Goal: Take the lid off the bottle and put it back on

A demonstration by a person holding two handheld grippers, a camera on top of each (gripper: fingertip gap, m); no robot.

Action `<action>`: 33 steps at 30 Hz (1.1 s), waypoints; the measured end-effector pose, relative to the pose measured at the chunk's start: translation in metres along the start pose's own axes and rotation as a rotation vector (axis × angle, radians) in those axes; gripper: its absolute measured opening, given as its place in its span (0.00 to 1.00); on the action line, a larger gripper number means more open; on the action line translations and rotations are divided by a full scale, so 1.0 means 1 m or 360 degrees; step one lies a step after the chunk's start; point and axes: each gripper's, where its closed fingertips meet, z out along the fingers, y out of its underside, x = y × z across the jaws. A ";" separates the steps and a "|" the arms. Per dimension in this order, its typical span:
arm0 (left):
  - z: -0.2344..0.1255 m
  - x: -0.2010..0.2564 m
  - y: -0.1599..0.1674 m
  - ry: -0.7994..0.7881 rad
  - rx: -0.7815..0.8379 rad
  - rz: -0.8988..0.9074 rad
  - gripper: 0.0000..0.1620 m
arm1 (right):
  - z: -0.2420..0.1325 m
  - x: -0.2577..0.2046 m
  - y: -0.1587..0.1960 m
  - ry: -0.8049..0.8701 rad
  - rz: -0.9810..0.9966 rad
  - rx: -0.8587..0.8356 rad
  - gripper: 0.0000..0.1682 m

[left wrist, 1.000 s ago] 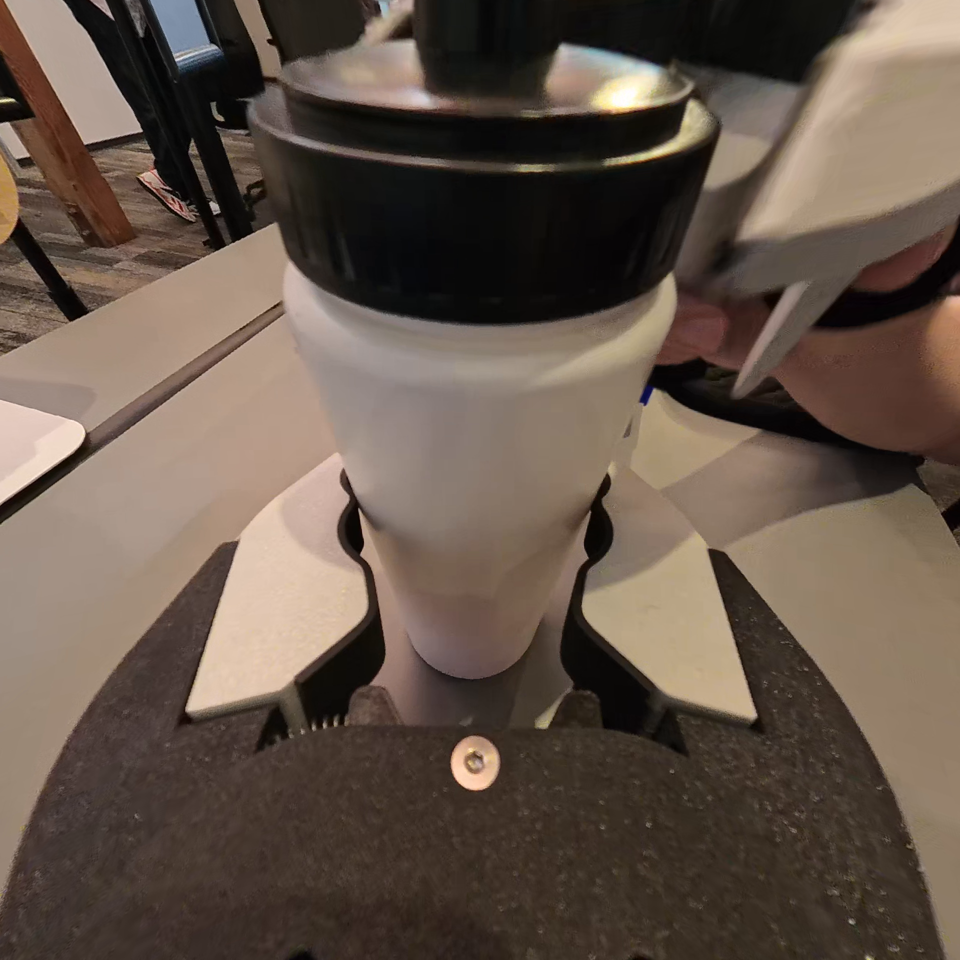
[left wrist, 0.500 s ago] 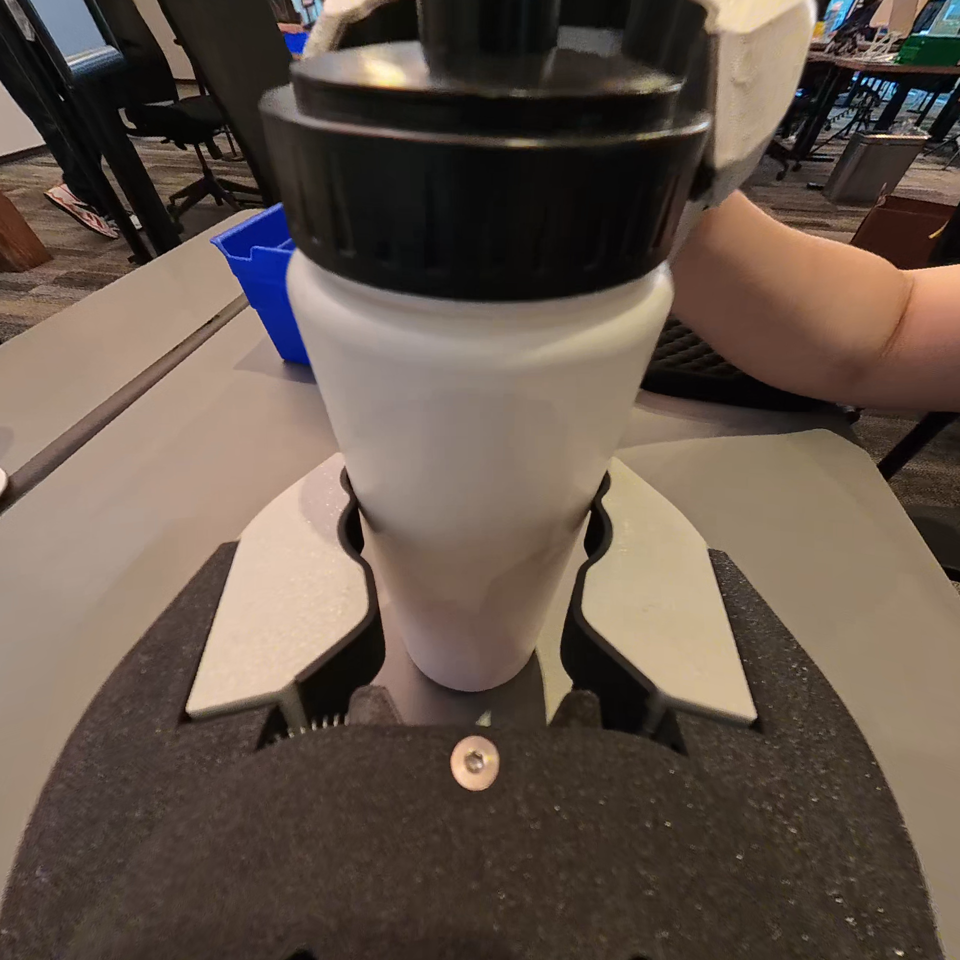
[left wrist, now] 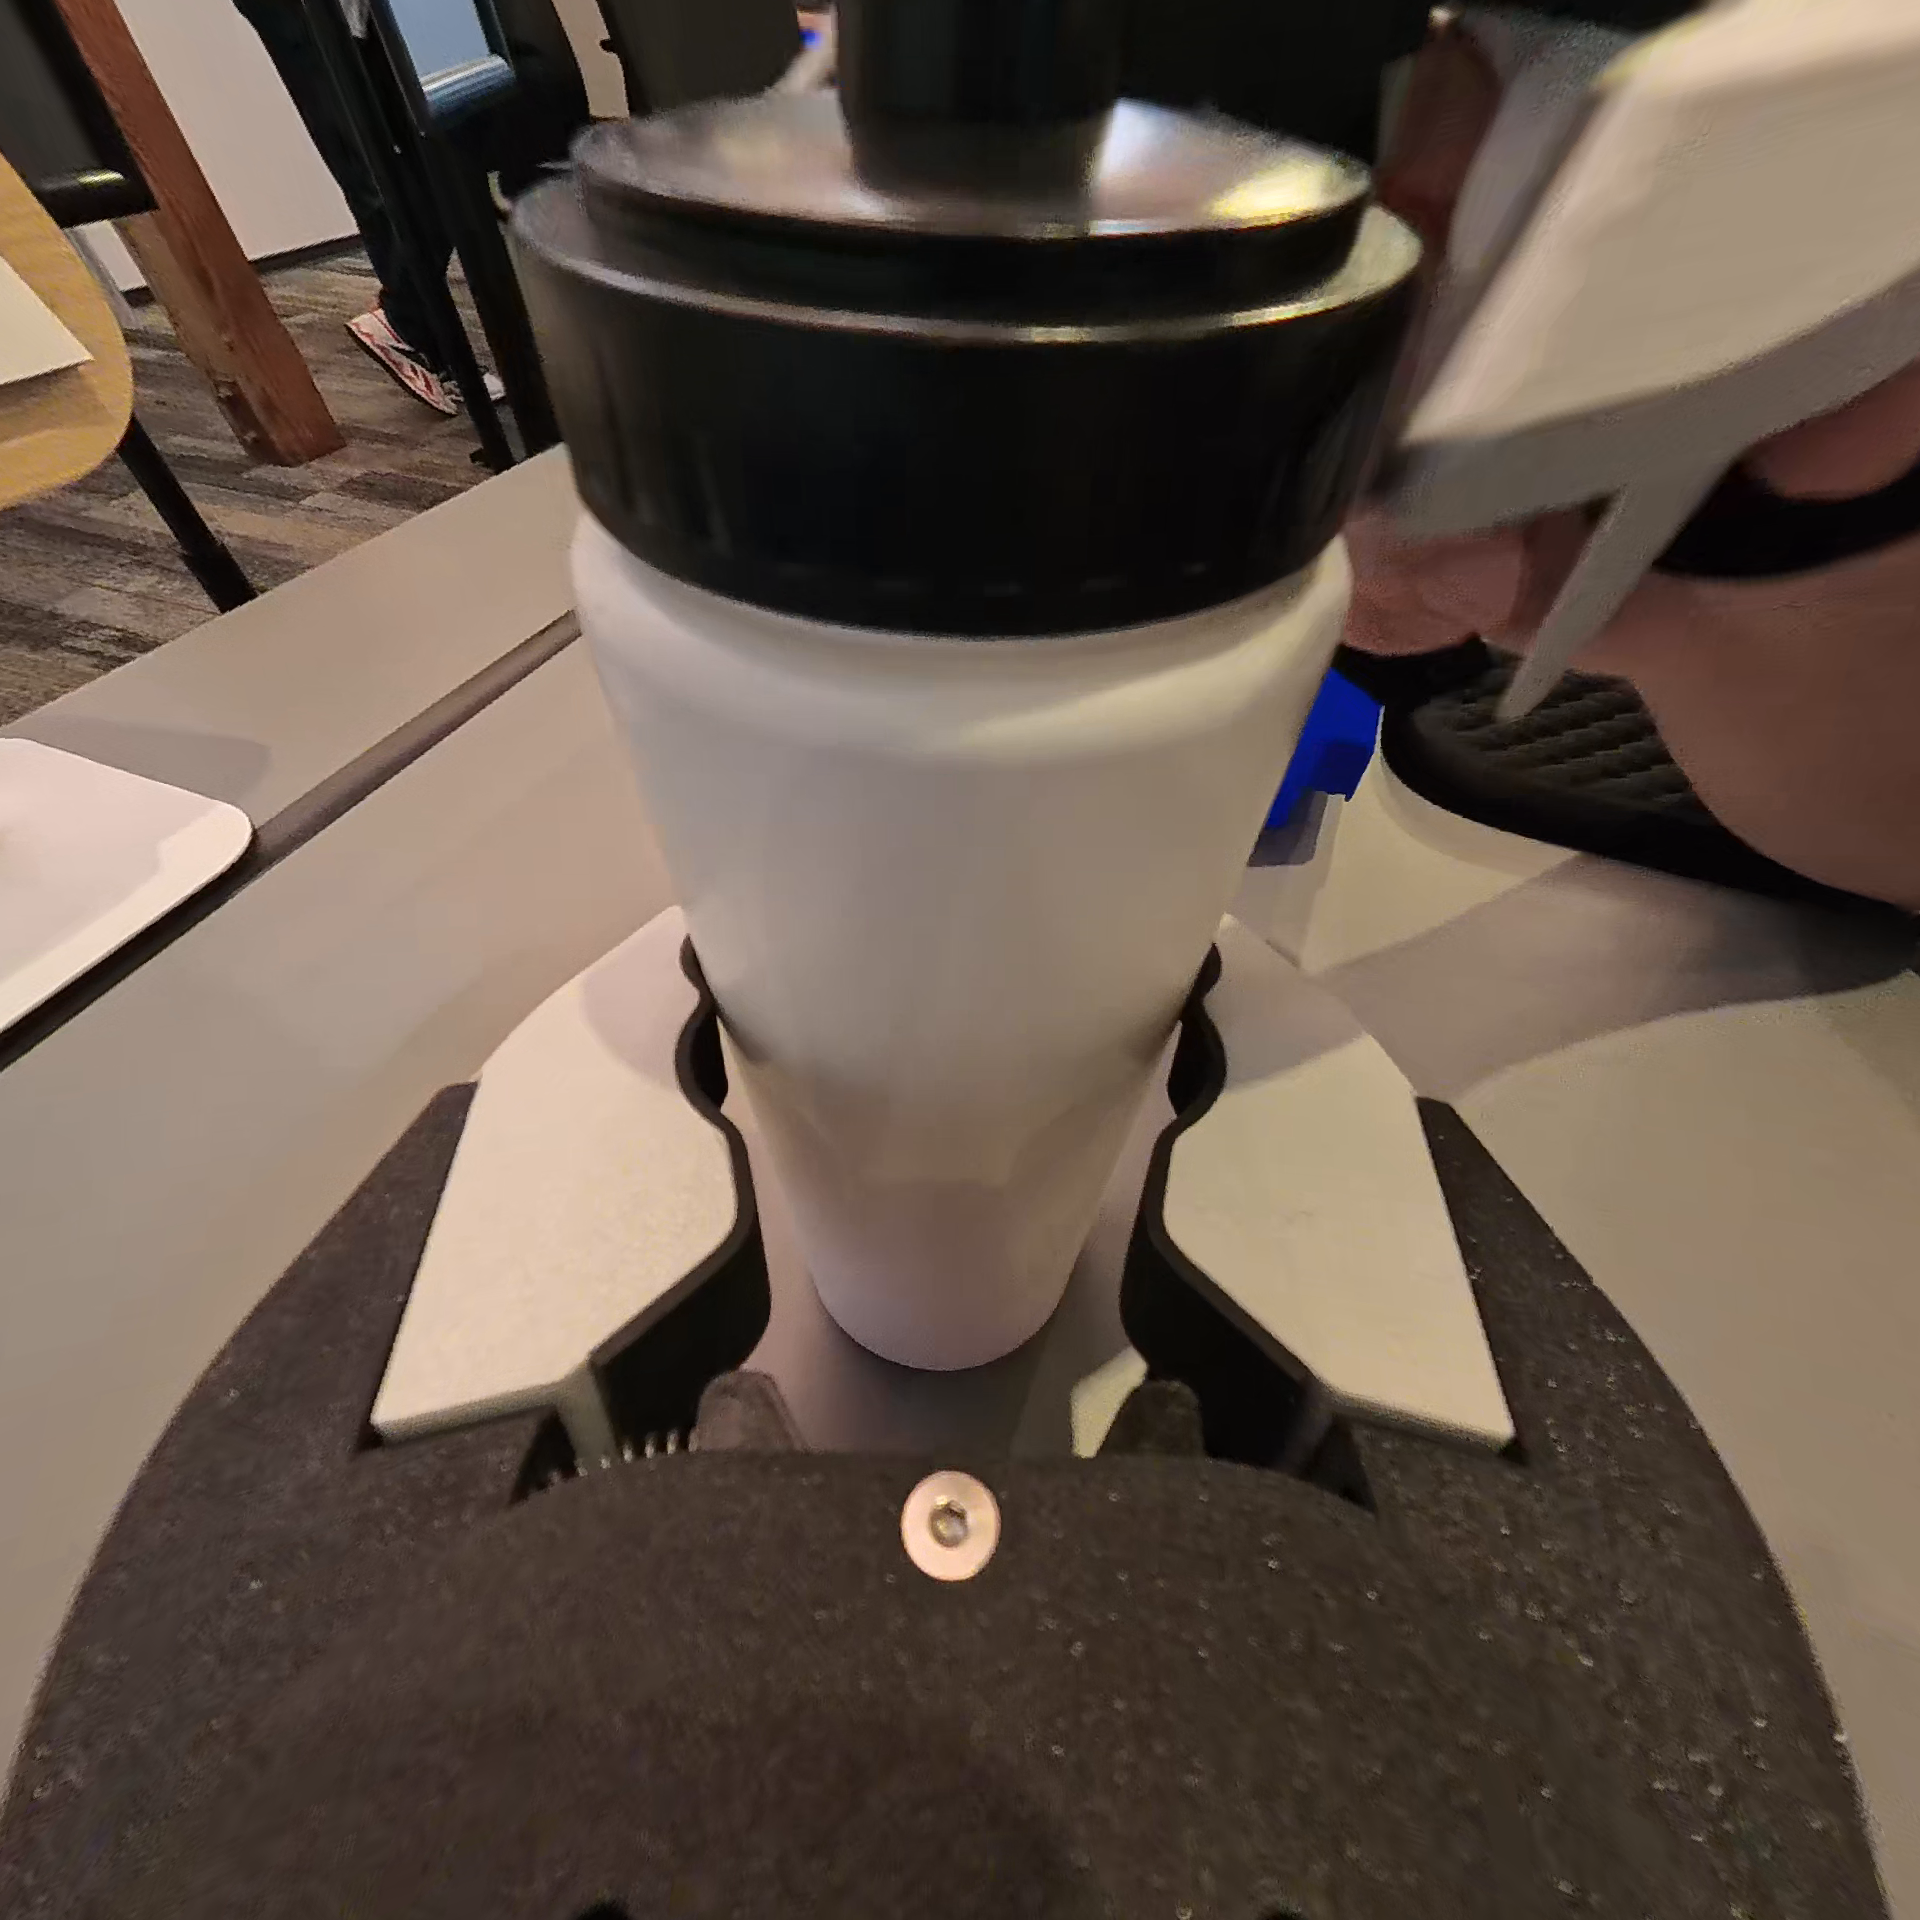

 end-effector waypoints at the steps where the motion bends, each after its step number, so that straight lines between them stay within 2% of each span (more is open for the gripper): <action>1: 0.000 0.001 0.000 0.0015 0.0003 0.0003 0.53 | -0.003 -0.003 -0.004 -0.0149 0.0016 0.0032 0.46; 7: 0.002 0.021 -0.001 0.0242 0.0034 0.0071 0.53 | -0.029 -0.013 -0.002 -0.0720 0.0036 0.0061 0.50; 9: 0.003 0.027 -0.001 0.0287 0.0032 0.0090 0.53 | -0.029 -0.017 0.002 -0.0770 0.0038 0.0022 0.49; 11: 0.003 0.029 -0.001 0.0291 0.0025 0.0093 0.53 | -0.024 -0.017 0.004 -0.0724 -0.0017 0.0006 0.48; 13: 0.003 0.028 -0.001 0.0275 0.0018 0.0093 0.53 | -0.021 -0.013 0.006 -0.0637 -0.0086 -0.0003 0.41; 18: 0.004 0.020 0.000 0.0138 -0.0016 0.0049 0.53 | -0.014 -0.007 0.005 -0.0473 -0.0032 -0.0047 0.41; 23: -0.001 -0.002 0.001 -0.0065 -0.0027 -0.0004 0.53 | 0.002 0.003 0.005 -0.0026 0.0068 0.0020 0.41; 27: -0.002 -0.006 0.001 -0.0128 -0.0043 -0.0017 0.53 | 0.003 0.004 0.005 0.0290 0.0042 0.0078 0.41; 30: -0.002 -0.005 0.001 -0.0110 -0.0040 -0.0015 0.53 | 0.004 0.001 0.003 0.0197 -0.0017 0.0065 0.42; 33: -0.002 -0.002 0.001 -0.0018 -0.0012 -0.0009 0.53 | 0.000 -0.011 -0.006 -0.0193 -0.0037 0.0085 0.50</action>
